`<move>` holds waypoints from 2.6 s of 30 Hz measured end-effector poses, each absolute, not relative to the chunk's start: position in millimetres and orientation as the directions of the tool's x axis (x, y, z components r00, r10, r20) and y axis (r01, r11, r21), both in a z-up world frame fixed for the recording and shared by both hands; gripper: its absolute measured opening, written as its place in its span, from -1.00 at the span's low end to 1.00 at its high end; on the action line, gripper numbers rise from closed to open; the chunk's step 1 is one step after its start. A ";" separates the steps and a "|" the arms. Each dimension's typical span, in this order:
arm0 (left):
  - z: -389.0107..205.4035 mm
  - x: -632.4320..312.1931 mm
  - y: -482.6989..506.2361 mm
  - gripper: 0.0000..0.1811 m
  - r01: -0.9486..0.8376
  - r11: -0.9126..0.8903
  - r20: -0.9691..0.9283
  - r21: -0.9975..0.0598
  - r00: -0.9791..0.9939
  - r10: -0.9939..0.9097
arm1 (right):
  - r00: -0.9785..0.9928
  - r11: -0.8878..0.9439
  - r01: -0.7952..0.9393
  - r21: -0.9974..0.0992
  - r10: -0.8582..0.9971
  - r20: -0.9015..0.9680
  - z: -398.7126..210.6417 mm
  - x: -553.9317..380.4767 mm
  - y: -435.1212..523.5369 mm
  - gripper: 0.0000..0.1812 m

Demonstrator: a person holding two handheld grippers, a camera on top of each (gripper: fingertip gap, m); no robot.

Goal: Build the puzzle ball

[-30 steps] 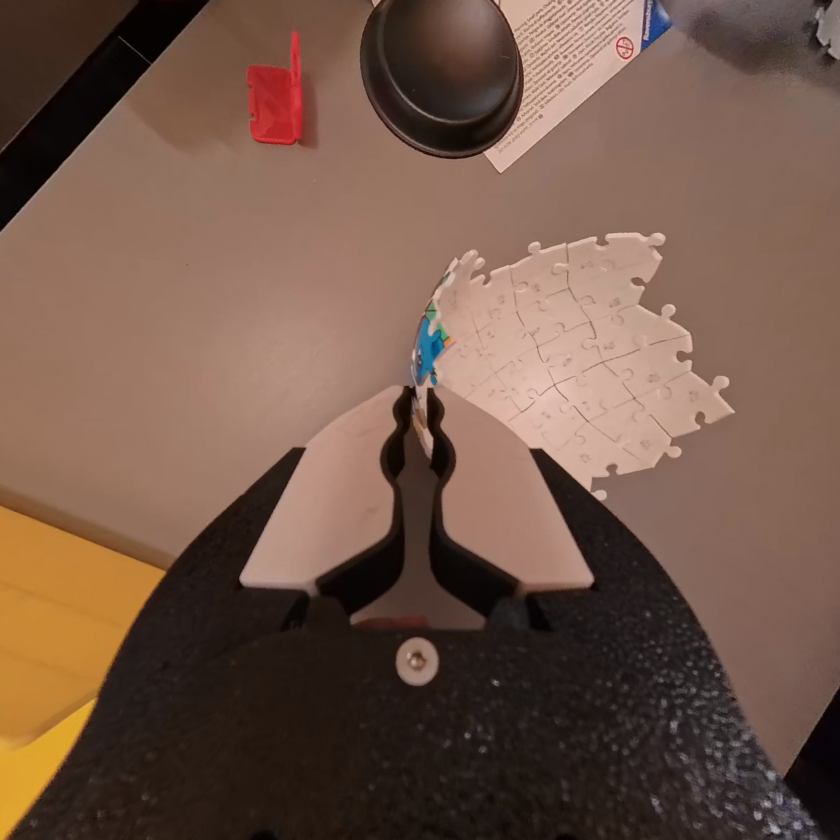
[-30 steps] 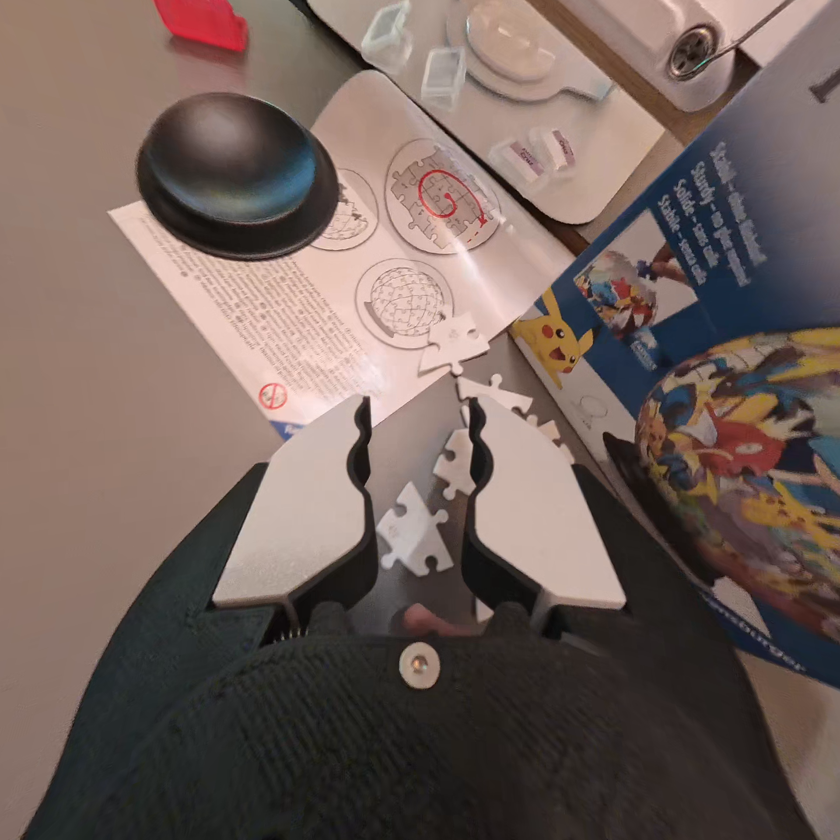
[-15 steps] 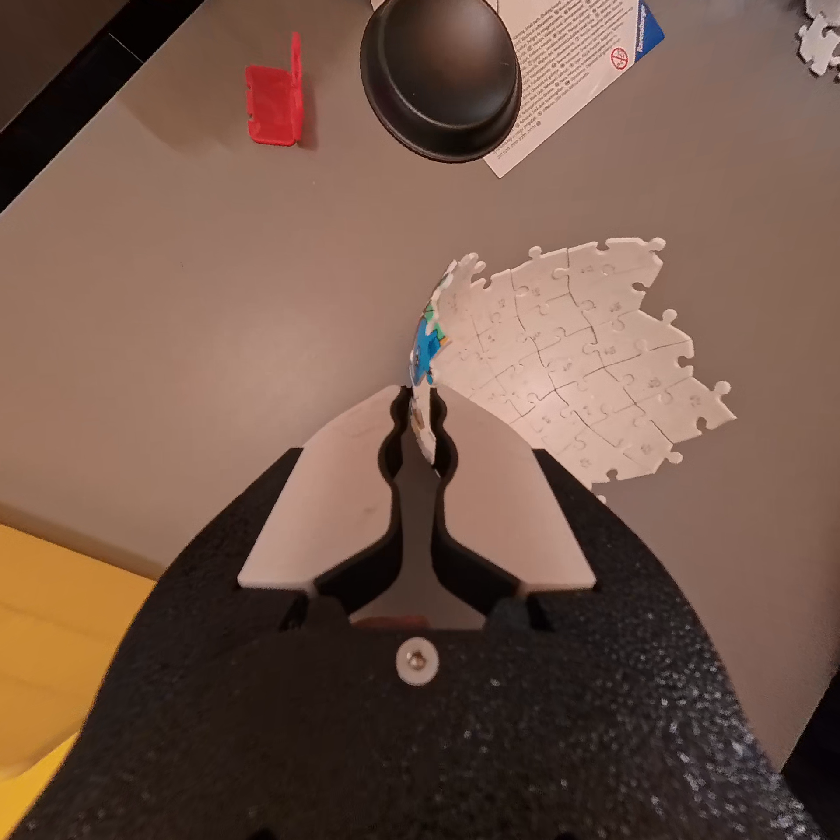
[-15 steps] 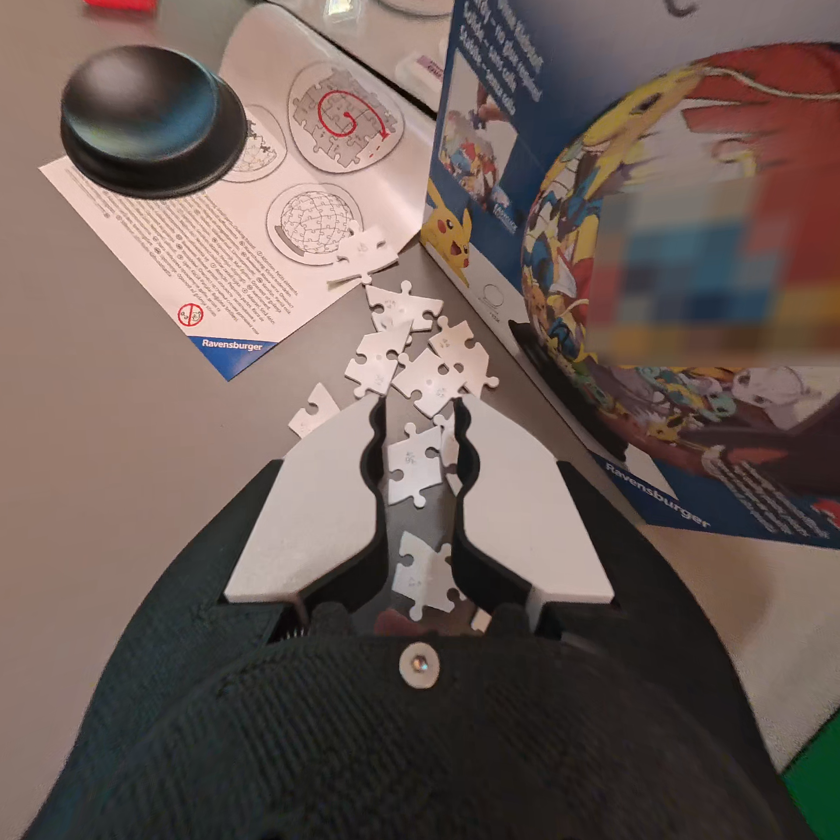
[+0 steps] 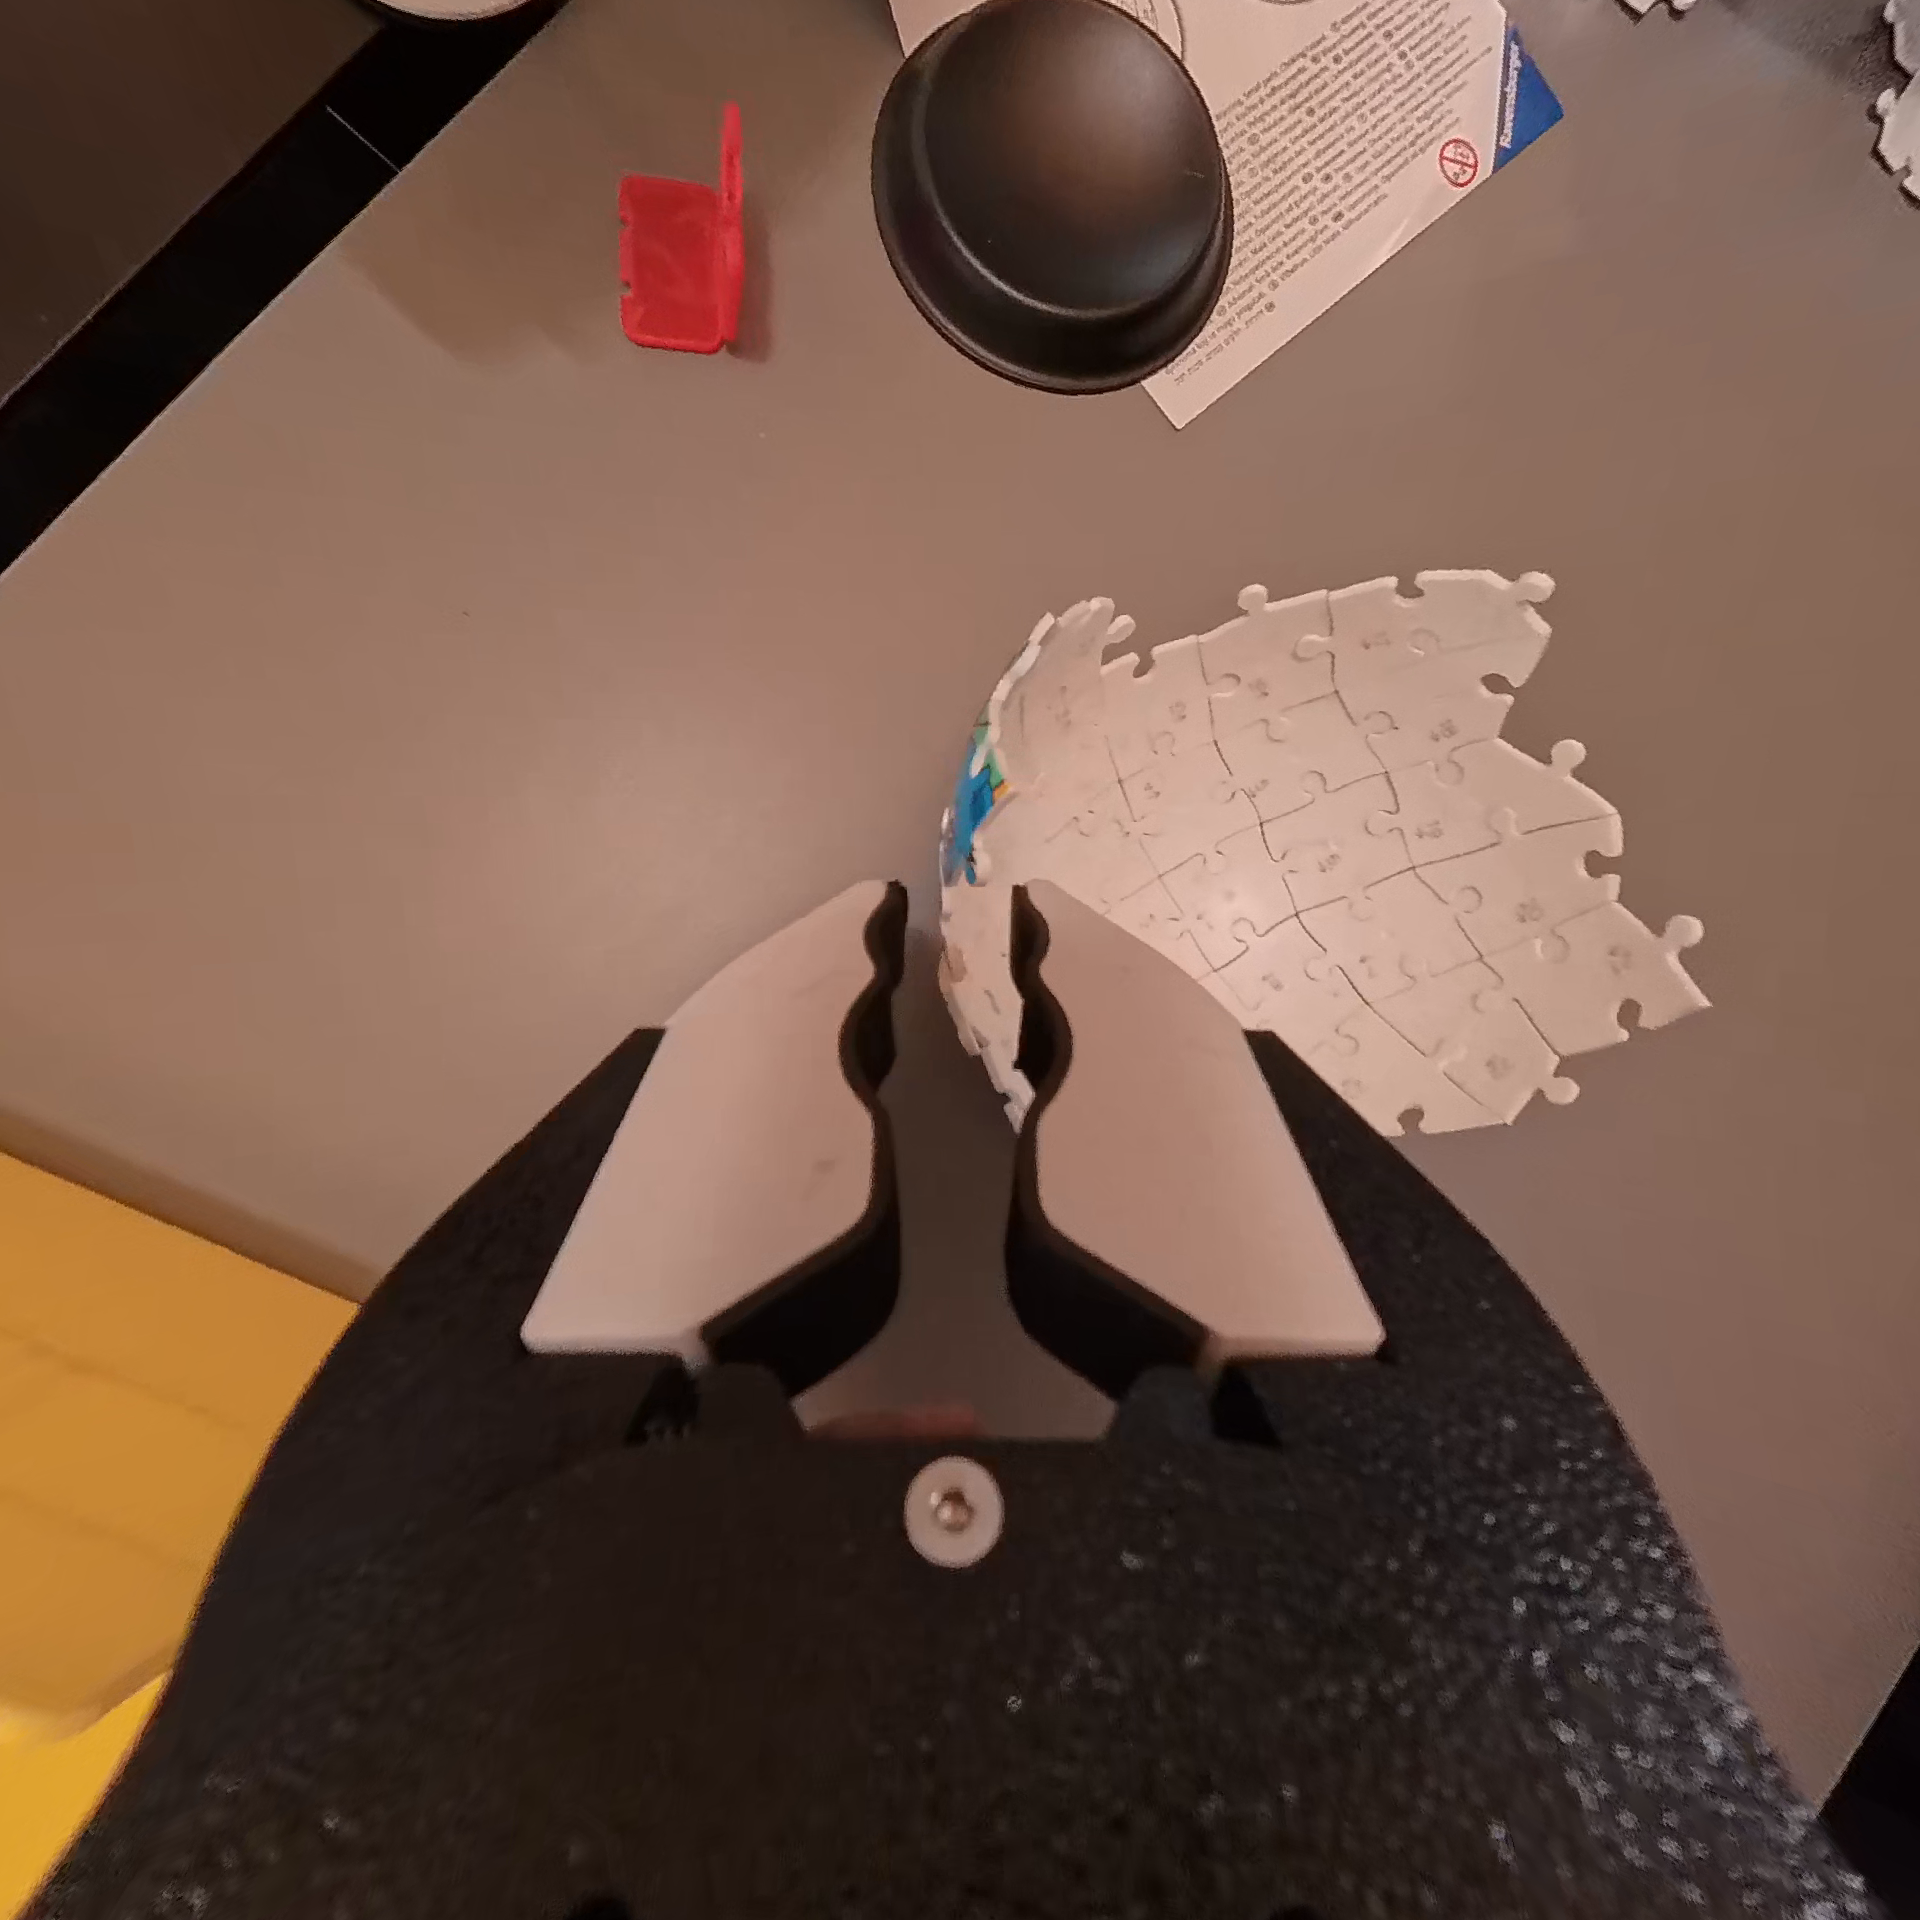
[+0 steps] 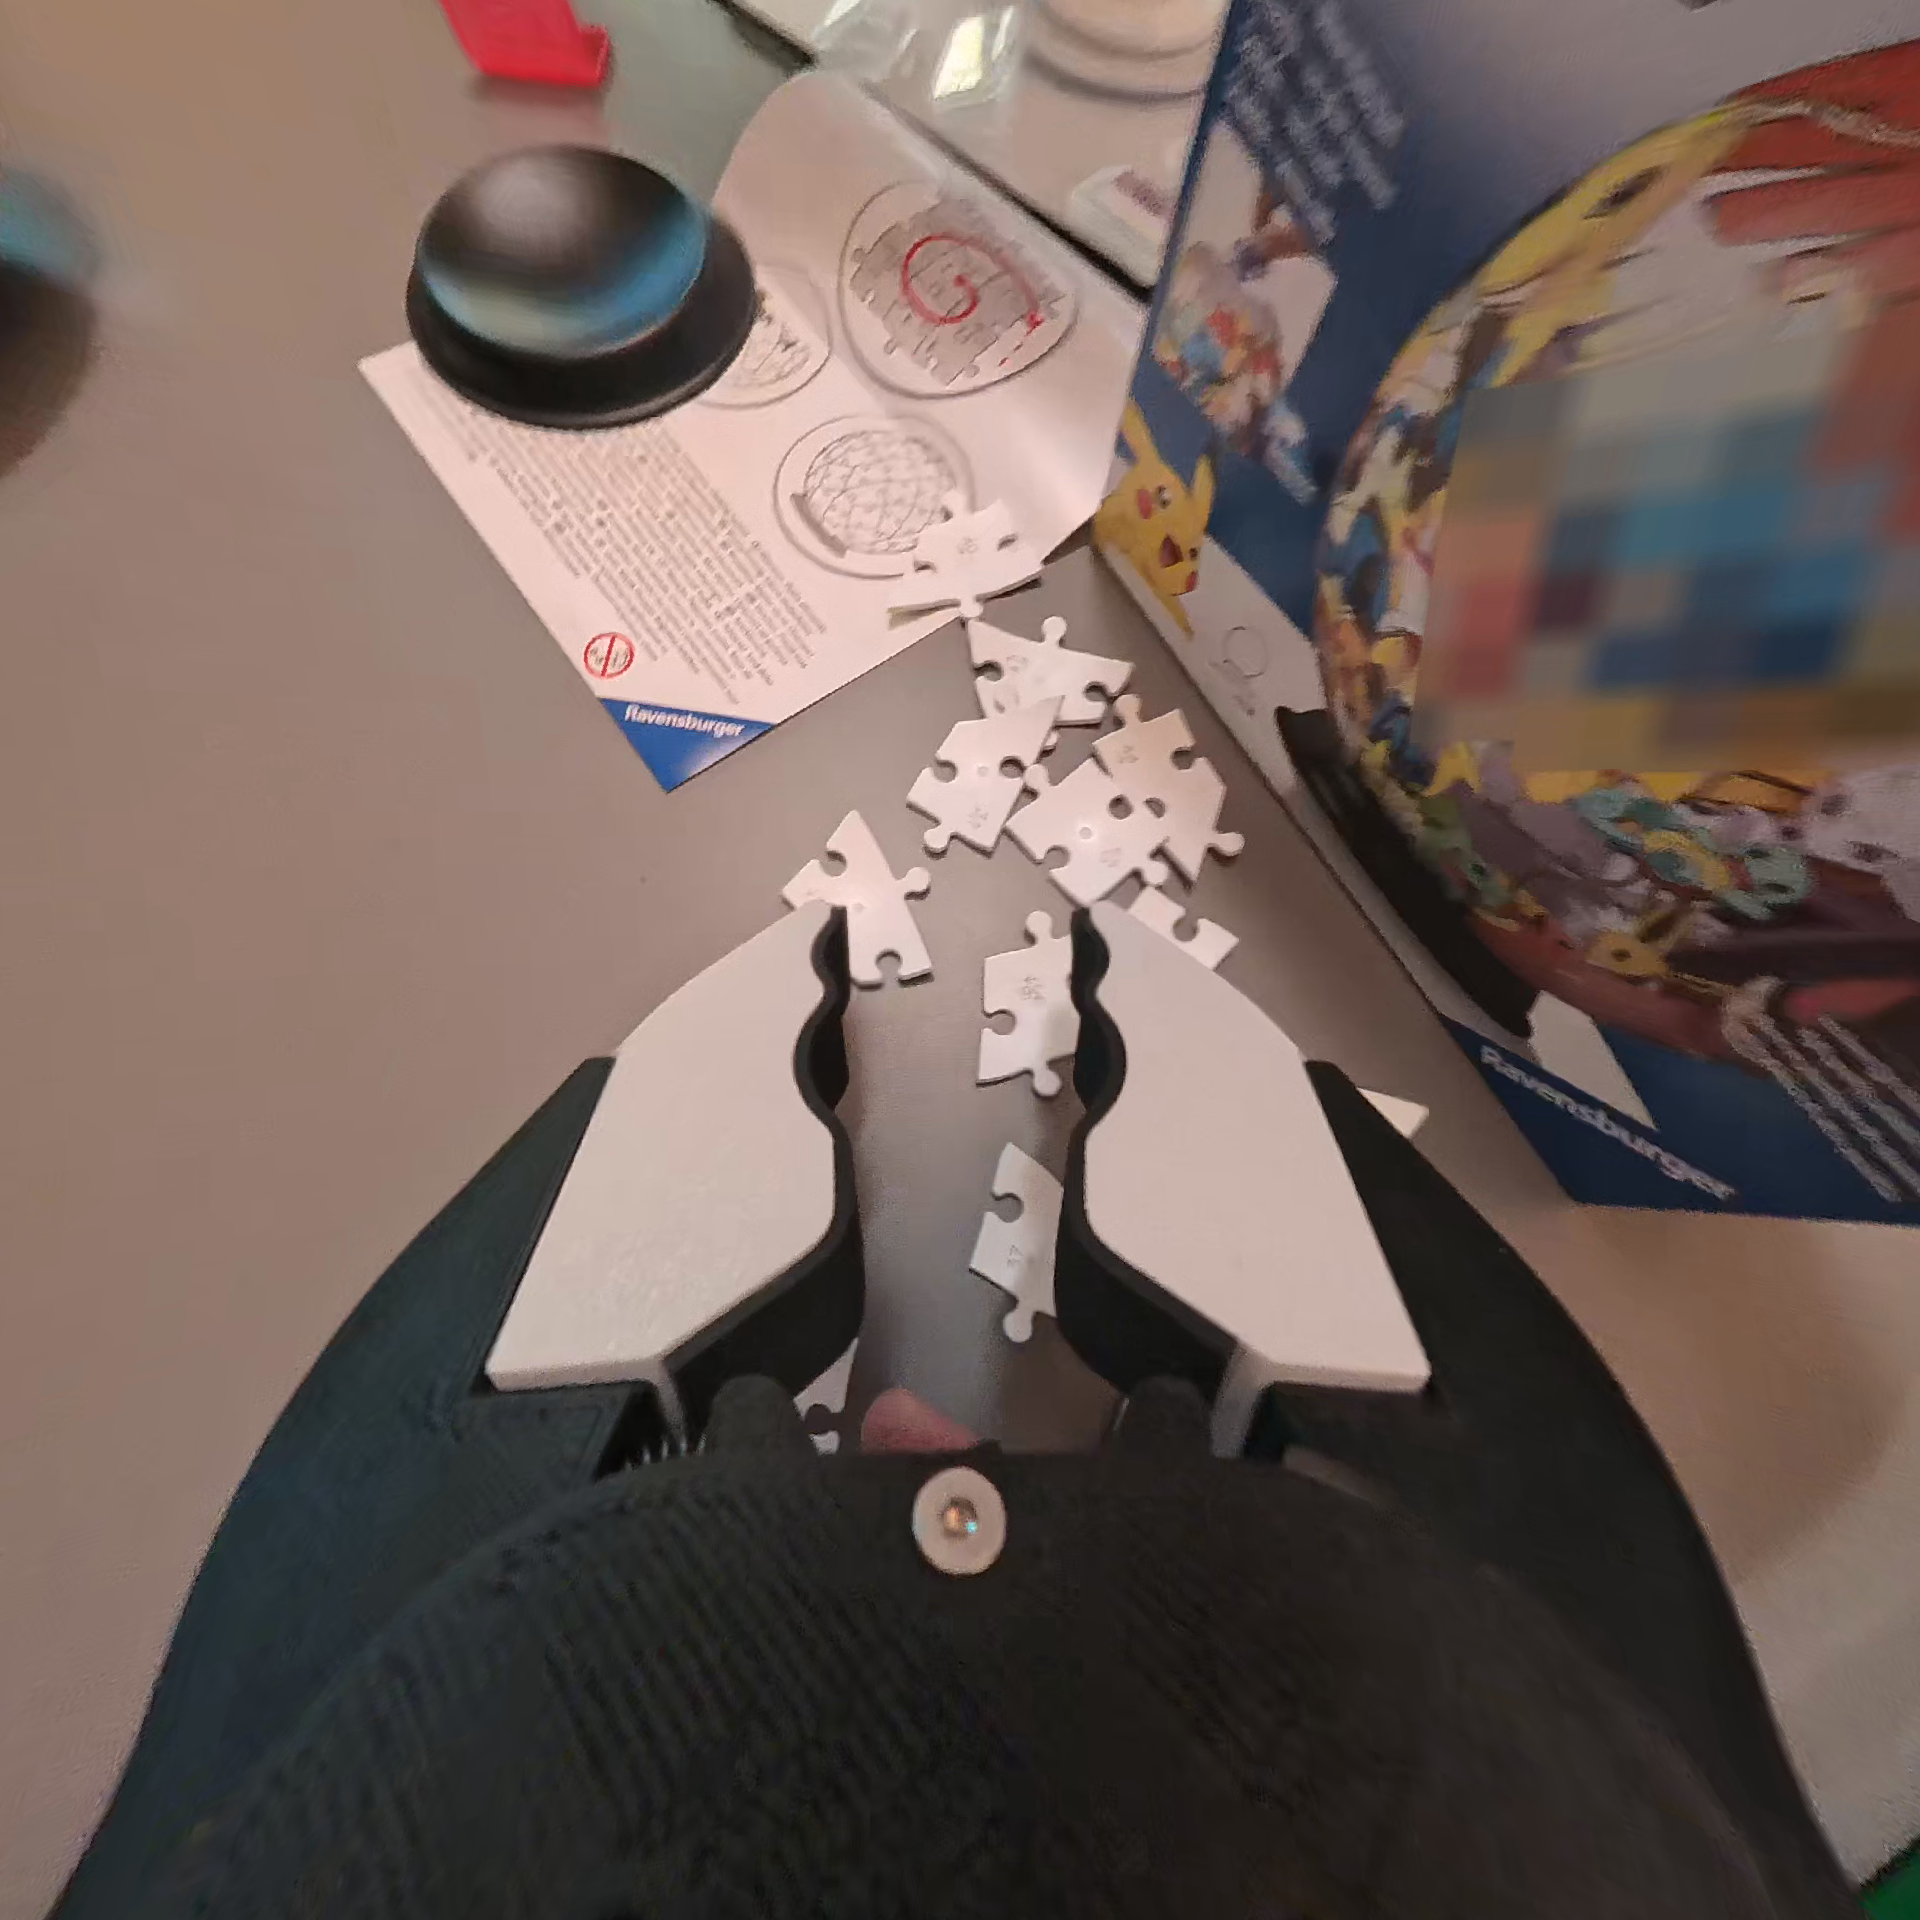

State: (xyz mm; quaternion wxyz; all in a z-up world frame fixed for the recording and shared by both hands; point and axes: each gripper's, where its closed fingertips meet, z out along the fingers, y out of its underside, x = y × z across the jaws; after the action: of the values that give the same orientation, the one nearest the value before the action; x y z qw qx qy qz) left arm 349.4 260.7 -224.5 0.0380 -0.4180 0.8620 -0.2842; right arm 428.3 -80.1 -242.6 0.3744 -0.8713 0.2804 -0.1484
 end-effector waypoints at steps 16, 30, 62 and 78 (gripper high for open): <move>-217.4 353.7 266.1 -0.63 -0.700 0.458 0.165 -0.549 -0.627 -0.761 | 0.749 -0.614 -0.455 -0.646 -0.655 0.095 -273.5 457.5 -47.5 -0.70; -191.4 353.4 269.2 -0.62 -0.660 0.428 0.132 -0.617 -0.623 -0.771 | 0.748 -0.684 -0.395 -0.613 -0.627 0.218 -268.5 447.1 -51.6 -0.99; -201.1 351.5 264.0 -0.63 -0.664 0.462 0.139 -0.588 -0.645 -0.751 | 0.739 -0.568 -0.495 -0.657 -0.673 0.025 -274.2 474.2 -83.9 -0.69; -189.5 349.0 259.2 -0.63 -0.634 0.468 0.116 -0.615 -0.660 -0.742 | 0.726 -0.699 -0.389 -0.600 -0.634 0.267 -256.5 461.5 -95.2 -0.98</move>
State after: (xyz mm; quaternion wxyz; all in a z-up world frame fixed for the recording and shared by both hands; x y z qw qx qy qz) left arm 349.0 259.2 -189.5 0.0837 -0.4035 0.8527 -0.3211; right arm 461.5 -95.2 -256.5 0.2614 -0.8915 0.2869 -0.2337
